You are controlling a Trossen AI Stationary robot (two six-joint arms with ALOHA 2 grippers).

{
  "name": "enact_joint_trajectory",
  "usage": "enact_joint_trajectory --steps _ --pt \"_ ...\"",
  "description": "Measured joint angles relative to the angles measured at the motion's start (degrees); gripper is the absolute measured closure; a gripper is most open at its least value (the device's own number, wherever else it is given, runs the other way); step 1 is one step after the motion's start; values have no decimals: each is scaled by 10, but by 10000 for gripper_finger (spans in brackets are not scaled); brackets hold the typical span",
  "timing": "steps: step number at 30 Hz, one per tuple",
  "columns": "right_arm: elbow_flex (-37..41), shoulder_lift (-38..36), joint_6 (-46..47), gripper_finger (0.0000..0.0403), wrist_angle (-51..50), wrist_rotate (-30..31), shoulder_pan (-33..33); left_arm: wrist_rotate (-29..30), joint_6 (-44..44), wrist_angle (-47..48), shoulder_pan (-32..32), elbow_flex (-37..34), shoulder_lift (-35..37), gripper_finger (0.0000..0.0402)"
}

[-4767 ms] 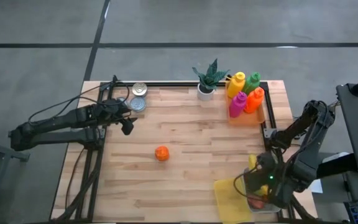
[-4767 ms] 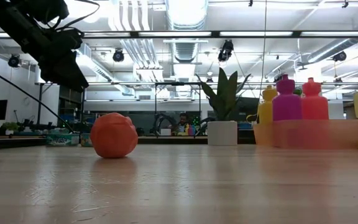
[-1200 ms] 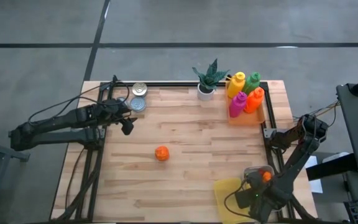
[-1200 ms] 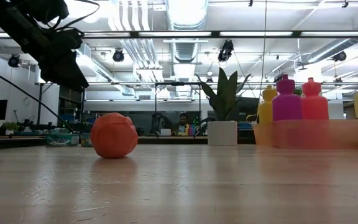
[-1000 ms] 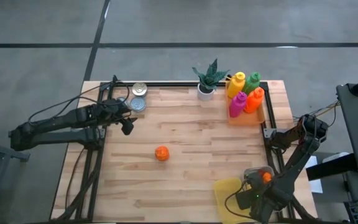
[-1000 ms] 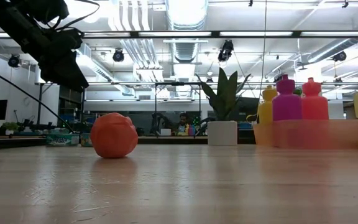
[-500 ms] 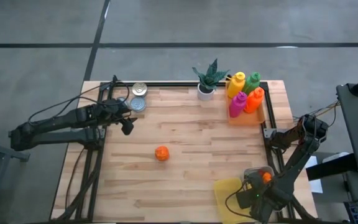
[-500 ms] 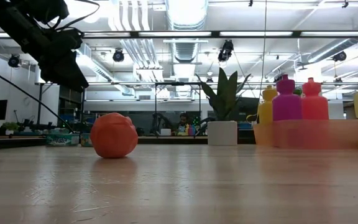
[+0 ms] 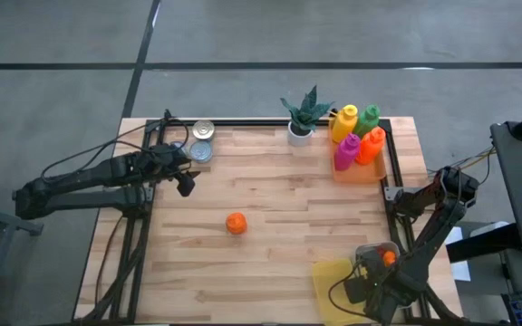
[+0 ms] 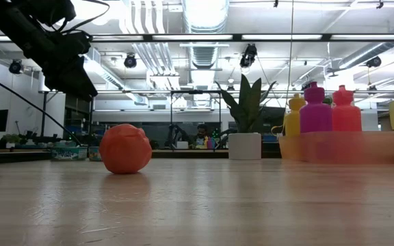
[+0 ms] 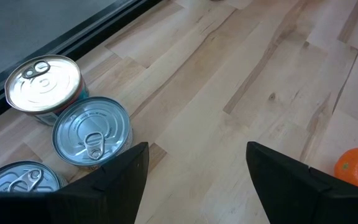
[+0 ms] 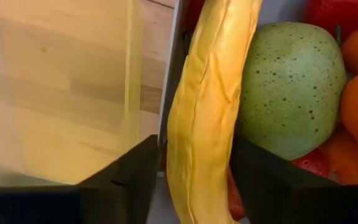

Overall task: Pick & Place Food Item
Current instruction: Put the yellow banana into the gray bin, then put the orange into the gray bin

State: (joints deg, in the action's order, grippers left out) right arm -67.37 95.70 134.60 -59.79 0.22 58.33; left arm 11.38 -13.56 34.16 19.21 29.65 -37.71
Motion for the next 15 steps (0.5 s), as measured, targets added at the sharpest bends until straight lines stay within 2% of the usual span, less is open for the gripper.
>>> enact_joint_trajectory --steps 4,7,15 --pt "-3 0 -11 161 -1 2 0 0 0 0 0 0 0 126" --pt "-12 0 -12 140 -17 2 0 0 0 0 0 0 0 126" --pt "-76 -2 -24 131 -108 1 0 0 0 0 0 0 0 126"
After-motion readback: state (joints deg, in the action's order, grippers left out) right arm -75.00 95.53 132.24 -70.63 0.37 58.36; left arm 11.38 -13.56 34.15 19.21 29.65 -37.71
